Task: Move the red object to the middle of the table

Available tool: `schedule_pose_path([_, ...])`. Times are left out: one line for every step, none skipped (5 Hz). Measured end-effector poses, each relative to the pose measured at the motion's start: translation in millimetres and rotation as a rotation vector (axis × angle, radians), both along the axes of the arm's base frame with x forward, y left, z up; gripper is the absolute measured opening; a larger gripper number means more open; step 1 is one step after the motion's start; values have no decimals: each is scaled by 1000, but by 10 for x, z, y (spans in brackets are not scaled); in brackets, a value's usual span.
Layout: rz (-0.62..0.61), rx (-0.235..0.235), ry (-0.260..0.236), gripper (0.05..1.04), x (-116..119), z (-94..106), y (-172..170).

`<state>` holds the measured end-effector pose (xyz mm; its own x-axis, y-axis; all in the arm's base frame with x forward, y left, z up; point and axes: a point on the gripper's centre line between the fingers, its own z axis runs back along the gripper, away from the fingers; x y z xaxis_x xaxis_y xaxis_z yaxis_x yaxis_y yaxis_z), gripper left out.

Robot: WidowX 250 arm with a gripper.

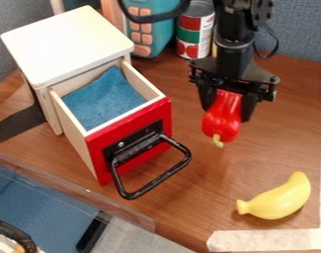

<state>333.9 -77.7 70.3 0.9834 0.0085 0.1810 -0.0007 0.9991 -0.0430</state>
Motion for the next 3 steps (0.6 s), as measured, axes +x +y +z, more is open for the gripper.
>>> schedule_pose_path([-27, -16, 41, 761, 81, -220, -66])
schedule_pose_path([-41, -35, 50, 761, 115, -308, -105])
schedule_pose_path([-50, -43, 52, 830, 133, -347, -93])
